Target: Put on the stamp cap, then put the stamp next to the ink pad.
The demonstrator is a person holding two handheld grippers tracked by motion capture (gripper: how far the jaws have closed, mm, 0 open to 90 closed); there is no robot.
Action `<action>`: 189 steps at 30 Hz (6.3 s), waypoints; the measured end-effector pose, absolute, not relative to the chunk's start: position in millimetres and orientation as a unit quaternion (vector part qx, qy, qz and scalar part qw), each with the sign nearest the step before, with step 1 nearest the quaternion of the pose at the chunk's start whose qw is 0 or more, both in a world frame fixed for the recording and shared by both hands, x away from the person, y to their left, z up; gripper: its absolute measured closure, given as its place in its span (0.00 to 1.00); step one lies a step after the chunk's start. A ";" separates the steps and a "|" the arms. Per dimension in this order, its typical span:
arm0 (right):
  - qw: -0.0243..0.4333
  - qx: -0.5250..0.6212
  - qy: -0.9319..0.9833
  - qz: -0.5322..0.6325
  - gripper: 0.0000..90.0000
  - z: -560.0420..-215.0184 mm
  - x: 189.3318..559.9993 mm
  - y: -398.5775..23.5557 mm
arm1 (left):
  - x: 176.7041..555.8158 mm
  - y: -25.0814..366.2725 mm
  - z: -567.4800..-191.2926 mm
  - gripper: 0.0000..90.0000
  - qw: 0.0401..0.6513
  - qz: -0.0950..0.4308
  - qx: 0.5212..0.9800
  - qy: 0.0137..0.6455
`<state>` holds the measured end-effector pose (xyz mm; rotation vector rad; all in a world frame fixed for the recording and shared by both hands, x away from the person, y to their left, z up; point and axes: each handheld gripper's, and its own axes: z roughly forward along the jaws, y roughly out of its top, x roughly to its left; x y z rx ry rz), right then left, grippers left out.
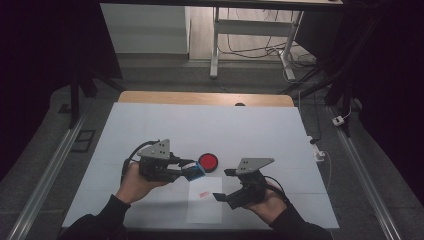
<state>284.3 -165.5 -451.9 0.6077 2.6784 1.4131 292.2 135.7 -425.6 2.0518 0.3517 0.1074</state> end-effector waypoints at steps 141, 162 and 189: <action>0.145 0.350 0.834 0.400 0.00 -457.1 242.1 -285.1 | 322.2 199.7 -474.3 0.17 0.382 0.092 0.839 0.378; 0.142 0.360 0.830 0.403 0.00 -457.2 243.1 -286.6 | 256.9 217.4 -461.4 0.06 0.436 0.085 0.805 0.394; 0.140 0.367 0.827 0.403 0.00 -457.2 244.0 -287.5 | 195.8 256.8 -474.9 0.00 0.413 0.115 0.791 0.437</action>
